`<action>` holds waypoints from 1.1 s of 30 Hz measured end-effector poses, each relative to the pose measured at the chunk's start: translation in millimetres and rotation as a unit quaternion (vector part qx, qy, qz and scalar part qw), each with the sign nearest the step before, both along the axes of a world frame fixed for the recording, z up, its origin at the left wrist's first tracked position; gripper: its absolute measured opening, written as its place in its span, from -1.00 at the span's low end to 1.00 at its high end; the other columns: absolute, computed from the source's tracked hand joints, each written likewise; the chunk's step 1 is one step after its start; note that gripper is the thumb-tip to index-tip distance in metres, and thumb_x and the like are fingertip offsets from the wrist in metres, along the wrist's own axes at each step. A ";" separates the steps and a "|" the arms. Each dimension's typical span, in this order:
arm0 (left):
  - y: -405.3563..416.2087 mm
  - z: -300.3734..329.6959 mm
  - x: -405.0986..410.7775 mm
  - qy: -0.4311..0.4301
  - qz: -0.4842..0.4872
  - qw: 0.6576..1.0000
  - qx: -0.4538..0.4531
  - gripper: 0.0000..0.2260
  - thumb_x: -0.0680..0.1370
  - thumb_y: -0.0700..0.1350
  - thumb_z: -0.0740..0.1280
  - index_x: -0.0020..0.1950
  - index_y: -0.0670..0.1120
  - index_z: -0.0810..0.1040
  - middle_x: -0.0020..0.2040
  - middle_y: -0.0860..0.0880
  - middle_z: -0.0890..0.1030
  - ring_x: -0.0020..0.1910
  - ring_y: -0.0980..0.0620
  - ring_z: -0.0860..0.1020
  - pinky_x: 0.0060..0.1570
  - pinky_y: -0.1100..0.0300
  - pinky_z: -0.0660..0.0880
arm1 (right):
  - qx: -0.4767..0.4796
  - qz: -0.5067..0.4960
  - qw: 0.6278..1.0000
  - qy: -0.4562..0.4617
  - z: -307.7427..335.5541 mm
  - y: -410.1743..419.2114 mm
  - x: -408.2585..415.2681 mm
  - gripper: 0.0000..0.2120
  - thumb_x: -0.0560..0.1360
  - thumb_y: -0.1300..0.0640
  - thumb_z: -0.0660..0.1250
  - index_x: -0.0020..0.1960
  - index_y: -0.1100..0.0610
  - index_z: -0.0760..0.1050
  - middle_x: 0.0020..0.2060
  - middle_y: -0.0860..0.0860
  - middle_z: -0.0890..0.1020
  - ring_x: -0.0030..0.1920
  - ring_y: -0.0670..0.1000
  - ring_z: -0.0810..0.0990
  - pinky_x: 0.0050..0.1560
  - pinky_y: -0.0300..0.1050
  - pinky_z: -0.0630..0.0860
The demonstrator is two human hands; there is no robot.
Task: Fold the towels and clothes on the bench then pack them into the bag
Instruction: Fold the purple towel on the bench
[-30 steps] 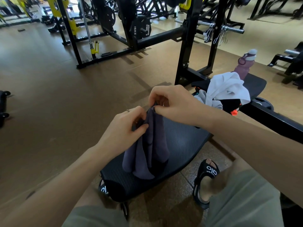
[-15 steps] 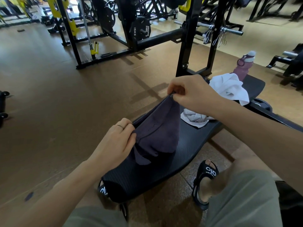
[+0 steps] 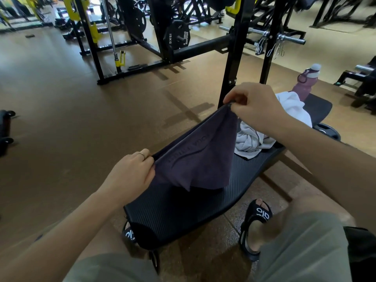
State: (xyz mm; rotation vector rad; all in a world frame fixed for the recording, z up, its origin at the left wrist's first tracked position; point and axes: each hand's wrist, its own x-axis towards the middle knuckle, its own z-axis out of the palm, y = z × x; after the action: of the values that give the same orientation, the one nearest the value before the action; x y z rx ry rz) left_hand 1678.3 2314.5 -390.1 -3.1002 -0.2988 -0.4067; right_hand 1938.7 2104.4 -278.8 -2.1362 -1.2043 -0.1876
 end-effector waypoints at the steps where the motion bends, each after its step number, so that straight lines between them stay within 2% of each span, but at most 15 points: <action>1: 2.8 1.4 -3.1 0.001 -0.008 1.000 -0.011 -0.62 0.64 0.01 0.03 -0.12 -0.11 0.58 -0.09 -0.01 0.49 -0.29 0.00 0.52 -0.23 0.08 0.51 | -0.003 -0.012 1.000 0.007 -1.7 -2.1 3.6 -0.74 0.43 0.33 0.31 -0.03 0.08 0.69 -0.25 -0.06 0.61 -0.17 -0.04 0.54 -0.16 -0.39 0.37; 4: 11.2 7.9 -9.3 -0.007 -0.033 0.999 -0.040 -0.65 0.66 0.02 0.07 0.00 -0.13 0.58 0.05 -0.01 0.51 -0.22 0.06 0.54 -0.16 0.22 0.50 | -0.018 -0.039 0.999 0.026 -12.0 -7.3 12.1 -0.76 0.44 0.33 0.31 -0.02 0.10 0.68 -0.26 -0.04 0.61 -0.15 -0.01 0.55 -0.14 -0.29 0.42; 7: 23.0 20.6 -11.7 -0.038 -0.028 0.995 -0.087 -0.70 0.66 0.01 0.17 0.06 -0.15 0.60 0.11 0.01 0.55 -0.05 0.09 0.53 0.00 0.34 0.42 | -0.005 -0.072 0.996 0.058 -18.4 -12.7 20.9 -0.79 0.47 0.33 0.29 -0.03 0.11 0.64 -0.22 0.02 0.65 -0.20 -0.02 0.58 -0.06 -0.17 0.51; 8: 26.2 26.6 -12.0 -0.061 -0.021 0.993 -0.101 -0.78 0.65 -0.04 0.26 0.05 -0.15 0.62 0.09 0.02 0.57 -0.04 0.11 0.53 0.01 0.41 0.39 | 0.004 -0.080 0.994 0.080 -18.2 -14.9 23.5 -0.79 0.48 0.34 0.29 -0.04 0.11 0.63 -0.27 0.00 0.64 -0.27 -0.07 0.58 -0.08 -0.19 0.54; 10: 29.4 39.2 -11.0 -0.111 -0.002 0.986 -0.121 -0.95 0.59 -0.21 0.40 0.01 -0.15 0.65 0.00 0.06 0.59 -0.09 0.16 0.54 -0.02 0.50 0.38 | 0.009 -0.085 0.988 0.125 -16.8 -18.2 27.8 -0.80 0.49 0.36 0.27 -0.02 0.13 0.60 -0.35 0.00 0.63 -0.43 -0.15 0.57 -0.26 -0.37 0.51; 13: 28.1 55.7 -6.2 -0.157 0.035 0.976 -0.149 -0.92 0.53 -0.26 0.46 -0.03 -0.09 0.65 -0.13 0.09 0.62 -0.07 0.22 0.57 -0.06 0.51 0.39 | 0.006 -0.084 0.983 0.162 -14.9 -19.4 29.7 -0.78 0.50 0.39 0.22 0.01 0.18 0.57 -0.37 0.10 0.65 -0.55 -0.19 0.54 -0.42 -0.44 0.45; 16: 25.8 63.8 -2.1 -0.188 0.052 0.959 -0.205 -0.87 0.51 -0.24 0.48 -0.05 -0.06 0.58 -0.18 0.14 0.62 -0.07 0.23 0.59 -0.05 0.43 0.47 | 0.015 -0.082 0.977 0.198 -14.9 -19.3 30.2 -0.77 0.52 0.42 0.18 0.03 0.21 0.54 -0.32 0.13 0.68 -0.50 -0.15 0.61 -0.40 -0.40 0.51; 19: 26.4 67.2 0.3 -0.200 0.049 0.950 -0.233 -0.85 0.52 -0.23 0.48 -0.07 -0.03 0.56 -0.07 0.10 0.62 -0.11 0.15 0.61 -0.02 0.22 0.53 | 0.032 -0.072 0.968 0.237 -17.4 -20.2 33.1 -0.77 0.53 0.45 0.17 0.02 0.23 0.53 -0.21 0.21 0.69 -0.30 0.00 0.72 -0.23 -0.24 0.66; 21: 26.9 68.8 0.8 -0.197 0.047 0.947 -0.249 -0.85 0.51 -0.23 0.49 -0.08 -0.02 0.57 -0.09 0.09 0.63 -0.11 0.12 0.61 -0.02 0.19 0.54 | 0.033 -0.067 0.969 0.237 -18.9 -21.7 35.3 -0.78 0.52 0.45 0.18 0.00 0.22 0.54 -0.17 0.20 0.69 -0.26 0.02 0.73 -0.15 -0.19 0.68; 23: 25.3 71.9 1.0 -0.196 0.041 0.940 -0.276 -0.86 0.51 -0.24 0.49 -0.09 -0.04 0.59 -0.12 0.08 0.64 -0.11 0.13 0.62 -0.01 0.21 0.55 | 0.026 -0.060 0.972 0.227 -19.2 -24.5 35.9 -0.80 0.51 0.43 0.21 0.01 0.23 0.55 -0.16 0.17 0.69 -0.24 0.01 0.73 -0.11 -0.17 0.68; 27: 20.0 79.3 0.8 -0.195 0.037 0.920 -0.339 -0.92 0.55 -0.23 0.45 -0.09 -0.07 0.62 -0.12 0.07 0.65 -0.17 0.24 0.59 -0.13 0.45 0.46 | 0.013 -0.035 0.978 0.205 -19.1 -32.0 37.1 -0.85 0.50 0.36 0.32 0.03 0.21 0.58 -0.17 0.13 0.70 -0.17 0.05 0.74 -0.01 -0.05 0.68; 31: 22.2 79.3 -0.2 -0.186 0.038 0.921 -0.339 -0.91 0.60 -0.19 0.39 -0.08 -0.04 0.62 -0.13 0.07 0.64 -0.19 0.24 0.56 -0.15 0.44 0.44 | 0.001 -0.024 0.977 0.214 -19.4 -38.7 40.8 -0.88 0.52 0.31 0.36 0.01 0.15 0.60 -0.20 0.11 0.71 -0.18 0.09 0.73 0.00 0.09 0.68; 33: 22.3 78.1 0.0 -0.190 0.042 0.913 -0.358 -0.88 0.59 -0.21 0.40 -0.11 -0.03 0.62 -0.11 0.05 0.66 -0.16 0.22 0.58 -0.11 0.41 0.48 | 0.005 -0.018 0.974 0.225 -19.3 -40.9 40.4 -0.88 0.53 0.31 0.35 0.00 0.16 0.61 -0.19 0.13 0.71 -0.17 0.12 0.73 0.00 0.04 0.68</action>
State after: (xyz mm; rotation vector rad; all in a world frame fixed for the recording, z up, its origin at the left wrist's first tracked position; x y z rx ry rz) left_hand 1678.2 2336.7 -312.0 -3.6489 -0.7293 -1.1343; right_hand 1979.1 2063.5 -298.1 -2.0453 -0.8951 0.2631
